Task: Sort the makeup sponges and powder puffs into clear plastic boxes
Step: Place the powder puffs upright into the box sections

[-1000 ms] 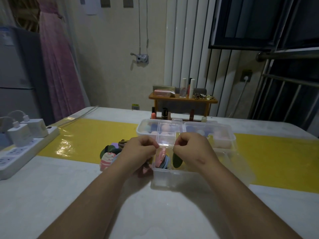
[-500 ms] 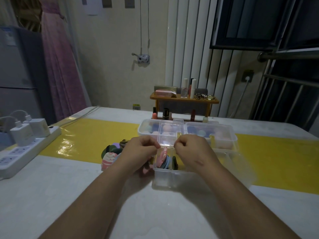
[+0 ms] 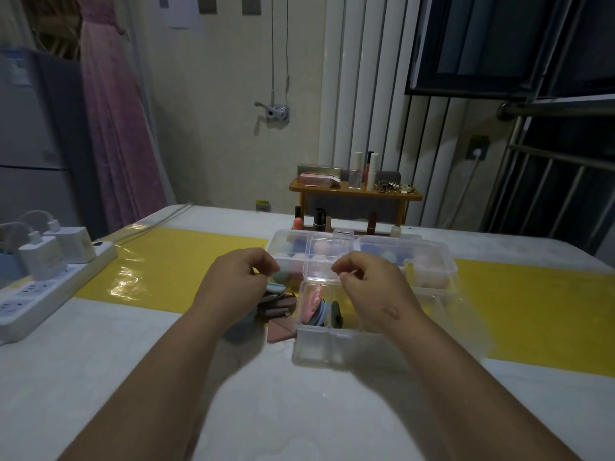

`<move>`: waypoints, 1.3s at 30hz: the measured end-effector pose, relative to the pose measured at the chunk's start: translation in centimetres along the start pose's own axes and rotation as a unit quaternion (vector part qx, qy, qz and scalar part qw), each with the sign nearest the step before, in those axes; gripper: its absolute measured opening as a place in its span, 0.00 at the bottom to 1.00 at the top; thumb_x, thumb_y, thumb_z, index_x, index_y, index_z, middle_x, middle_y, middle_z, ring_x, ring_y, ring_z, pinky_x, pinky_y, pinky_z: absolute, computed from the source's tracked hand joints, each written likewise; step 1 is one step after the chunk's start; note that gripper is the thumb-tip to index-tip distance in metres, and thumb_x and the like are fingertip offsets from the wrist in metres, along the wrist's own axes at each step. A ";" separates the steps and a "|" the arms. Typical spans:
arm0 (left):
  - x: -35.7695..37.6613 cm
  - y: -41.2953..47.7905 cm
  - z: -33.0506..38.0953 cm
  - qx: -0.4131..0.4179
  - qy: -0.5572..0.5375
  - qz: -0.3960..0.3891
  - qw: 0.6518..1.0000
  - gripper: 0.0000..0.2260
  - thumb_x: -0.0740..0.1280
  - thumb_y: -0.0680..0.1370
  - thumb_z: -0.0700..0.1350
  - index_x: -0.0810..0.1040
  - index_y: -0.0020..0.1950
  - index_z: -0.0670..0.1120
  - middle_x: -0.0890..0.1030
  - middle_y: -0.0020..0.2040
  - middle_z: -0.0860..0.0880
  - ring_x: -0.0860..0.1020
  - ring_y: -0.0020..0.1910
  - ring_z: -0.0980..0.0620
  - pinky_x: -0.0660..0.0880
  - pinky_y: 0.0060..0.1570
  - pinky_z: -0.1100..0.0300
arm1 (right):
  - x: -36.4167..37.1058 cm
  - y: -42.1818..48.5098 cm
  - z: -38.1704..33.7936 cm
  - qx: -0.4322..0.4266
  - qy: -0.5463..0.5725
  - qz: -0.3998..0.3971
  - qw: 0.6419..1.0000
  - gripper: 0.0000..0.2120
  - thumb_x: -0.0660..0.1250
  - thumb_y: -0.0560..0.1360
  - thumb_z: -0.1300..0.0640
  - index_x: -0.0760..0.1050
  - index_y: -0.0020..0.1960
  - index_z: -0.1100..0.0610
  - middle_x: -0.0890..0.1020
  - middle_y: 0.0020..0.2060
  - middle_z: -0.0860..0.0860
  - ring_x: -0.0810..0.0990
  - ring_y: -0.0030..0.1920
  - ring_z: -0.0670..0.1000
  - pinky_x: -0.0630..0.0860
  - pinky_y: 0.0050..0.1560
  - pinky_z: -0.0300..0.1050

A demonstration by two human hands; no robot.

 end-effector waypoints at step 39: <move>-1.1 -0.5 2.3 0.138 0.156 0.069 0.976 0.09 0.68 0.71 0.40 0.84 0.48 0.48 0.84 0.44 0.49 0.77 0.45 0.47 0.71 0.46 0.53 | 0.4 -0.1 0.3 0.016 0.015 -0.014 1.000 0.12 0.60 0.81 0.59 0.79 0.59 0.49 0.80 0.54 0.46 0.76 0.54 0.46 0.77 0.58 0.44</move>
Point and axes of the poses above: each hand's wrist, its own y-axis towards the middle knuckle, its own x-axis out of the palm, z = x × y, the point moved 8 cm from there along y, towards the middle knuckle
